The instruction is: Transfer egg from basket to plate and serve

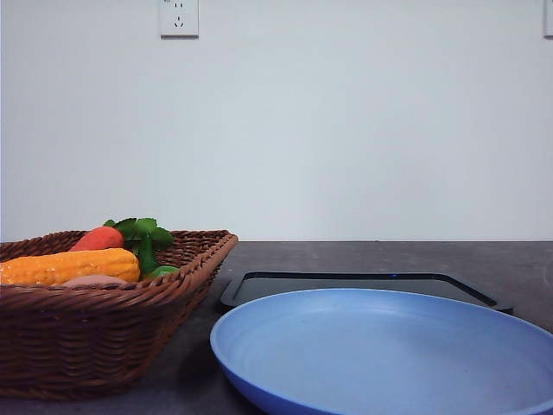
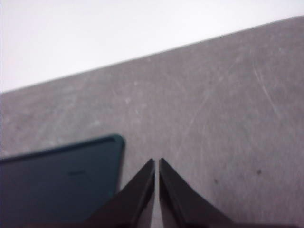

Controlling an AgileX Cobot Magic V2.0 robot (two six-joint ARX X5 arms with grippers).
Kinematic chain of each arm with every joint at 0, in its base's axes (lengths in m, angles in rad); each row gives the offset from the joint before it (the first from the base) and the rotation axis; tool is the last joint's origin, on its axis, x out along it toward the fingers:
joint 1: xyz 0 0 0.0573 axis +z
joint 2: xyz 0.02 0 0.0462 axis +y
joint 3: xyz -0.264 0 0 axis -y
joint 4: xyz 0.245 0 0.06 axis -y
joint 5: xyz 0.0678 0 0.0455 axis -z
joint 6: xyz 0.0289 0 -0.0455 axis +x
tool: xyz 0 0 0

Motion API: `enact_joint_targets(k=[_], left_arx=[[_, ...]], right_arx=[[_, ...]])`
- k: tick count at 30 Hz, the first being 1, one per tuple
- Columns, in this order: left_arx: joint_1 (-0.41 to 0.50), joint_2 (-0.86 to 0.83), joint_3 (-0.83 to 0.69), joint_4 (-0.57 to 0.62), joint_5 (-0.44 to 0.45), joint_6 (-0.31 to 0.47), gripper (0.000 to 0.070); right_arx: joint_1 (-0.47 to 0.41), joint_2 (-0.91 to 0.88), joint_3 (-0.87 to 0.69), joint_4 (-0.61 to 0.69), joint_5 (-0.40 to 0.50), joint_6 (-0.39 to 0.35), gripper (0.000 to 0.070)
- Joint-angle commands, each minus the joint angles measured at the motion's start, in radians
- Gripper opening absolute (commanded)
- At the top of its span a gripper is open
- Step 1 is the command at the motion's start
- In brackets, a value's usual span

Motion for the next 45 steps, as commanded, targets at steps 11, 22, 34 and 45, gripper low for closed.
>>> enact_joint_targets(k=[11,22,34,45], left_arx=[[-0.004,0.282,0.283,-0.011,0.164,0.004,0.0000],[-0.048,0.655,0.575,-0.199,0.519,0.187,0.0000],[-0.242,0.929,0.689,-0.404,0.663,0.288,0.0006],[-0.325,0.971,0.689,-0.387,0.662,0.280,0.0308]], right_arx=[[0.000,0.195,0.328,-0.115,-0.031,0.011,0.0000],[0.000,0.533,0.564,-0.376,-0.312,-0.052,0.0000],[0.037,0.836,0.575,-0.572,-0.515,-0.100,0.0008],[0.178,0.997,0.395,-0.373,-0.511,-0.027,0.0212]])
